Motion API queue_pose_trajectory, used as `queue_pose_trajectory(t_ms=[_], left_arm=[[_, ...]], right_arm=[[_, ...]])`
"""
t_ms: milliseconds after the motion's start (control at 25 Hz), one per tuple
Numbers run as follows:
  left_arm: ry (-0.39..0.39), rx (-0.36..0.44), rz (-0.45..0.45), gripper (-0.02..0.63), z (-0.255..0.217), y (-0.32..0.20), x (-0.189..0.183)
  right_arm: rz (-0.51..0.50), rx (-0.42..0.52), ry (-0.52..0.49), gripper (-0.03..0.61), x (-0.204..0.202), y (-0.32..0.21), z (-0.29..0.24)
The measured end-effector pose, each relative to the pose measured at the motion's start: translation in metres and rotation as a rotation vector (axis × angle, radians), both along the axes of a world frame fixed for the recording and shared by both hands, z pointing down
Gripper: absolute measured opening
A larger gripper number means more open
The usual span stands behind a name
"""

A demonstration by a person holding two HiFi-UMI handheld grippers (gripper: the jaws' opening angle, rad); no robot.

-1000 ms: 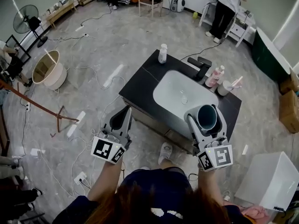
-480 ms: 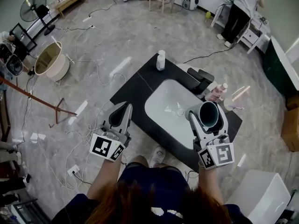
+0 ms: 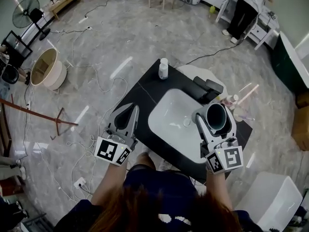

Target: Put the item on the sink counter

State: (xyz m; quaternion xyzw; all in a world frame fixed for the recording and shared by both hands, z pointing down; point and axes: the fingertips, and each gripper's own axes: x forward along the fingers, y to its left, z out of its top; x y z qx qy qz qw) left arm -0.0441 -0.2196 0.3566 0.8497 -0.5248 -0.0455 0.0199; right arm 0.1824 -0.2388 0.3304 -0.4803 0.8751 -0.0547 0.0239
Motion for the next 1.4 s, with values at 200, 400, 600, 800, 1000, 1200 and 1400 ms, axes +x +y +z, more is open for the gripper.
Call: queue_pose_trajectory(t_ms=[200,400,600,800,1000,1200,1400], left_arm=[[0.001,0.012,0.078,0.020,0.002,-0.074,-0.024],[-0.007,0.006,0.133,0.020,0.012,-0.145,-0.056],[-0.004,-0.014,0.196,0.020,0.030,-0.192,-0.067],[0.009,-0.052,0.227,0.020,0.052,-0.220,-0.063],[0.022,-0.070,0.219,0.020,0.068,-0.234,-0.059],[0.028,-0.091,0.208,0.020,0.082,-0.239,-0.056],[0.027,-0.102,0.215,0.020,0.089,-0.243,-0.050]], right_arm=[[0.078,-0.002,0.010,0.407,-0.022,-0.056,0.005],[0.146,-0.009,0.015,0.407,-0.049,-0.108,0.018],[0.195,-0.034,0.049,0.407,-0.070,-0.149,0.044],[0.176,-0.074,0.092,0.407,-0.089,-0.173,0.070],[0.159,-0.095,0.131,0.408,-0.096,-0.198,0.098],[0.162,-0.101,0.181,0.408,-0.101,-0.233,0.133],[0.185,-0.137,0.182,0.411,-0.102,-0.266,0.172]])
